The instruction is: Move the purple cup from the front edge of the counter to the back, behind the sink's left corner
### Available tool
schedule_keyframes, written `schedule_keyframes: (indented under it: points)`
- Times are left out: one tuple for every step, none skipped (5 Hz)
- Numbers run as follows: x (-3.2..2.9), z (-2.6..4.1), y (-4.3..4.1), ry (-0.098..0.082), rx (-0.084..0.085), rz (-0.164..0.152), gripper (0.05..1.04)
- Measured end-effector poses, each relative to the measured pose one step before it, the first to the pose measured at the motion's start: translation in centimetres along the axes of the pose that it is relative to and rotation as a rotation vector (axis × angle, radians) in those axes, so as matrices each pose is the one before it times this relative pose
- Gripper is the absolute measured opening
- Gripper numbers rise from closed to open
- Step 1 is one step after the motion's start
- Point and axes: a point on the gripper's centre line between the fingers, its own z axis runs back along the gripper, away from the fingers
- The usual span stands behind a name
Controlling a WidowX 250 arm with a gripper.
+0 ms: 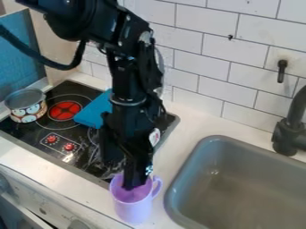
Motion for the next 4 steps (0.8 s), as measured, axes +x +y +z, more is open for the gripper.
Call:
schedule_keyframes:
  points:
    - [0.014,-0.475,0.006,0.0162,-0.0047,0.0062,1.001]
    - [0.103,-1.005,0.014,-0.0166,0.0034,0.0132,1.001]
    - [-0.378,-0.43,-0.319,0.0122,-0.002,0.0078,0.941]
    - [-0.101,-0.431,-0.466,-0.0019,0.0046,-0.0067,0.649]
